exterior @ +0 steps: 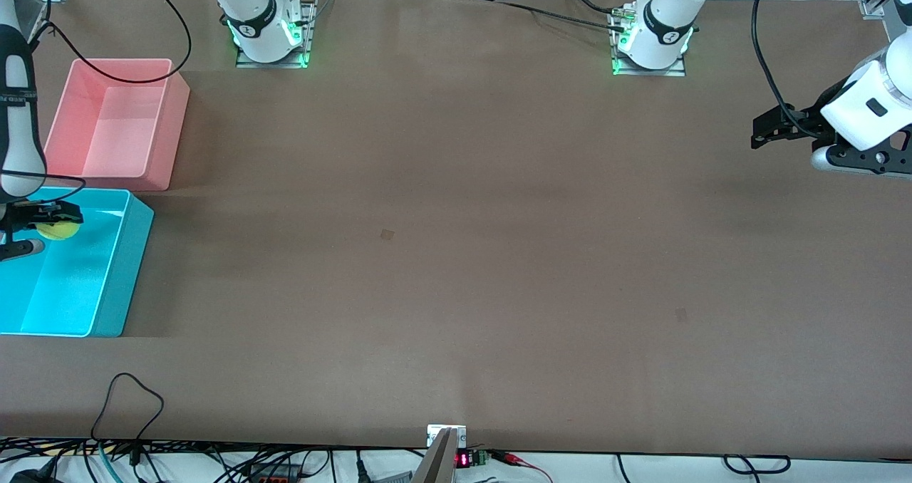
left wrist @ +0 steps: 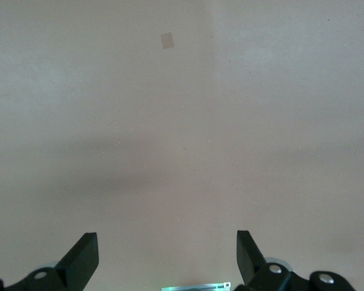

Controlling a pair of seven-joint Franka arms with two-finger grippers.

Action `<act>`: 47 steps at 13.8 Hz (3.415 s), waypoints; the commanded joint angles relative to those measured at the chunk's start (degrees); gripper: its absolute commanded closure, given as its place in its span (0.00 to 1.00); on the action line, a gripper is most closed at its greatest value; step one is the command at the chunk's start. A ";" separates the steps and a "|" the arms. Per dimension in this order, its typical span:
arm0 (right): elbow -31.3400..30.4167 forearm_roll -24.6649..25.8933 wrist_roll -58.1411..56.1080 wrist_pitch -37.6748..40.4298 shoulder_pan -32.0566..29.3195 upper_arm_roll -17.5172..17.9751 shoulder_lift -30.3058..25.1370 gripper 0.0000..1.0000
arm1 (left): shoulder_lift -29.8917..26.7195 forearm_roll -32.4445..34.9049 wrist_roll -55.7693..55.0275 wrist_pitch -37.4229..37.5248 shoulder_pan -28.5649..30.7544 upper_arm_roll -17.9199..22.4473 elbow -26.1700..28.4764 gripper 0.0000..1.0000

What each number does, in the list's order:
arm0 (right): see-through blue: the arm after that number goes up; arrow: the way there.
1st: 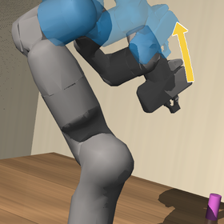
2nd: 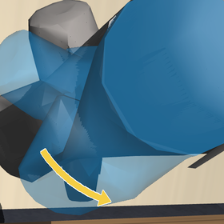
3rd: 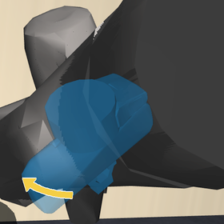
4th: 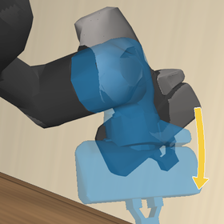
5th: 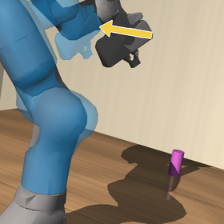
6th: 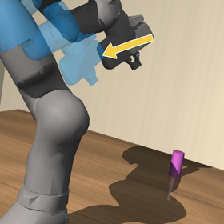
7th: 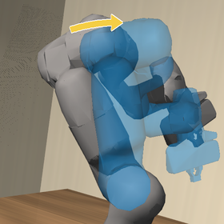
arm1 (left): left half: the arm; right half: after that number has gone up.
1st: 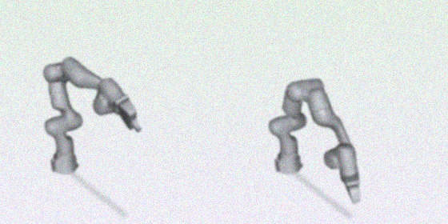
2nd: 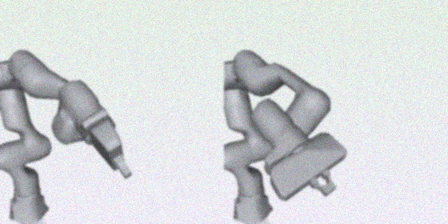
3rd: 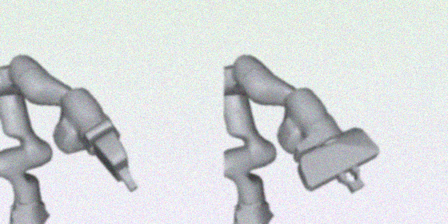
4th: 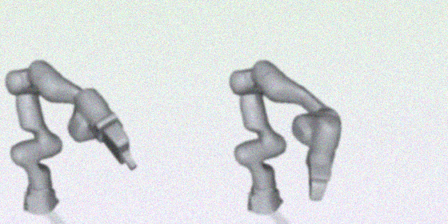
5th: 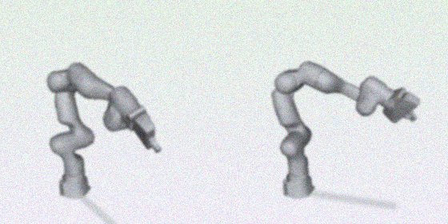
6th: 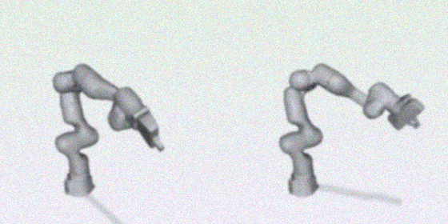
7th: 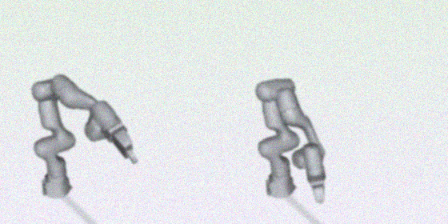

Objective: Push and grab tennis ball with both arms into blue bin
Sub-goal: 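Lower the ball into the cyan bin and open the right gripper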

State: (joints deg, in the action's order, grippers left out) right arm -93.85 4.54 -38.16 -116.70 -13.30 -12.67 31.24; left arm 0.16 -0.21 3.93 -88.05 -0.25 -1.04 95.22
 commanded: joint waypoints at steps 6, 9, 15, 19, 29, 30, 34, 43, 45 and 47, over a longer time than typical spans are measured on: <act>0.43 0.82 0.54 0.33 -2.95 1.16 3.65 0.99 | -0.51 0.56 0.82 0.78 -0.10 0.07 -0.47 0.00; 0.34 0.82 0.45 0.69 -4.37 1.16 4.88 0.99 | -0.51 0.65 0.82 0.78 -0.10 -0.01 -0.47 0.00; 0.34 0.65 0.63 0.60 -5.60 1.25 7.08 0.96 | -0.51 1.00 0.82 0.69 -0.19 -0.28 -0.47 0.00; 0.34 -1.11 0.54 0.51 -5.60 1.25 8.05 0.90 | -0.51 1.00 0.82 0.78 -0.28 -0.28 -0.47 0.00; 0.43 -1.02 0.54 -0.19 -5.60 1.33 8.66 0.29 | -0.51 1.00 0.82 0.78 -0.37 -0.28 -0.47 0.00; 0.43 -1.02 0.54 -0.28 -5.60 1.33 8.66 0.10 | -0.51 1.00 0.82 0.78 -0.45 -0.28 -0.47 0.00; 0.51 -1.02 0.54 -0.37 -5.60 1.33 8.66 0.00 | -0.51 1.00 0.82 0.78 -0.46 -0.28 -0.47 0.00; 1.04 -0.94 0.54 -0.28 -5.42 2.99 8.05 0.00 | -0.51 1.09 0.82 0.78 -0.46 -0.37 -0.47 0.00; 1.39 -1.02 0.54 -0.28 -5.07 3.44 6.74 0.00 | -0.51 1.35 0.82 0.78 -0.54 -0.37 -0.47 0.00; 1.57 -0.59 0.63 -0.10 -4.89 5.54 4.37 0.00 | -0.51 1.35 0.82 0.78 -0.54 -0.37 -0.47 0.00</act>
State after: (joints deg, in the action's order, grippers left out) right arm -92.09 4.16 -37.92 -117.30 -17.78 -9.30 38.88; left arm 0.16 -0.06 3.93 -88.01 -0.42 -1.45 95.22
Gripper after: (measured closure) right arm 0.000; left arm 0.000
